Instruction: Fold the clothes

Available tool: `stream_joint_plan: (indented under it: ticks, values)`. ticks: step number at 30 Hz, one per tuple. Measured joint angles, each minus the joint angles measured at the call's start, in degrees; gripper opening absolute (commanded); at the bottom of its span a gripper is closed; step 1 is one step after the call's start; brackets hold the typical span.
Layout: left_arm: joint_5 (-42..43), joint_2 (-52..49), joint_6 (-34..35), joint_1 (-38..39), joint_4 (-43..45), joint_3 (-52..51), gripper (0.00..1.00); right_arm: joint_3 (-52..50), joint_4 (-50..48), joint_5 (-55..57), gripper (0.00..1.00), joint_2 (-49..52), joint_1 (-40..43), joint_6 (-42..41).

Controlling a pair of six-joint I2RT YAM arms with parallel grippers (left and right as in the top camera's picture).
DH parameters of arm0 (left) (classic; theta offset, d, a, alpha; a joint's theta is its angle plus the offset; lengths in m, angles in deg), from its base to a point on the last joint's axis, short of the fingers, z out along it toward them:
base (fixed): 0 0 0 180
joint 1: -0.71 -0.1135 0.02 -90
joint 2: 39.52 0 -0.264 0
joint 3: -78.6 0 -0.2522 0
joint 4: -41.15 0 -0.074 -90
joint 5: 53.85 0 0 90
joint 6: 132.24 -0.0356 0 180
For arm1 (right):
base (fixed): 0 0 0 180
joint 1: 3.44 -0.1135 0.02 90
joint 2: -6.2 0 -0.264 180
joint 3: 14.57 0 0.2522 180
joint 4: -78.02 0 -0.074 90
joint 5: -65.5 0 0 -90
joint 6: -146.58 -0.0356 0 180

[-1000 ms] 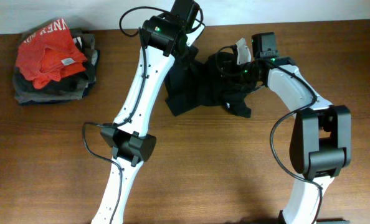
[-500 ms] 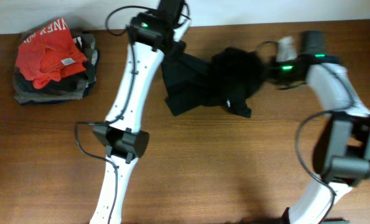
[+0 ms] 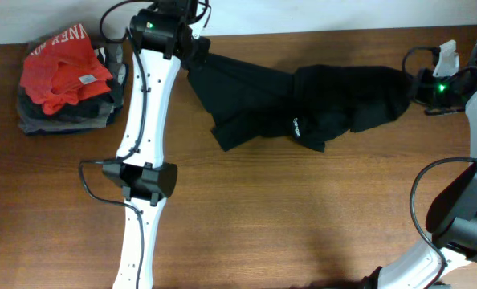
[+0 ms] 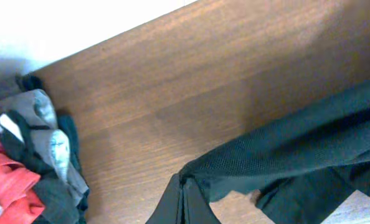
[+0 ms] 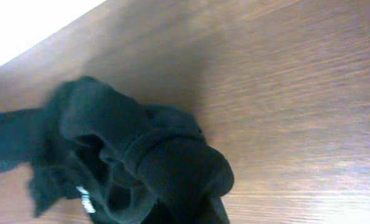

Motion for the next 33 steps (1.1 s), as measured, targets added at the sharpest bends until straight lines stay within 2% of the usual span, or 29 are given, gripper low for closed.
stream_joint_plan:
  ticks: [7,15,16,18,19,20,23,33]
  values:
    - [-0.04,0.02,0.0,-2.27,-1.9,3.52,0.01,0.0,0.63,7.76,0.04,0.0,0.33,3.23]
    - [0.04,0.94,0.0,-4.33,-2.84,3.52,0.01,0.0,3.04,11.47,0.05,0.0,3.32,2.23]
    - [0.11,1.29,0.0,-4.31,-2.84,3.52,0.01,0.0,3.39,11.67,0.11,0.0,3.72,1.88]
    - [0.48,2.08,0.0,-4.2,-2.84,3.52,0.01,0.0,3.63,11.93,0.42,0.0,4.04,1.6]
    - [0.61,2.49,0.0,-4.15,-2.84,3.52,0.01,0.02,3.78,12.33,0.53,0.0,4.17,1.27]
    - [0.74,2.86,0.0,-4.15,-2.86,3.52,0.01,0.0,3.93,12.68,0.59,0.0,4.24,0.9]
    - [1.46,3.34,0.02,-4.15,-2.99,3.52,0.01,0.0,4.74,13.16,0.65,0.0,4.55,0.17]
    - [2.58,3.37,0.2,-1.68,-4.13,3.52,0.01,0.02,8.28,3.98,0.65,0.0,3.13,-0.04]
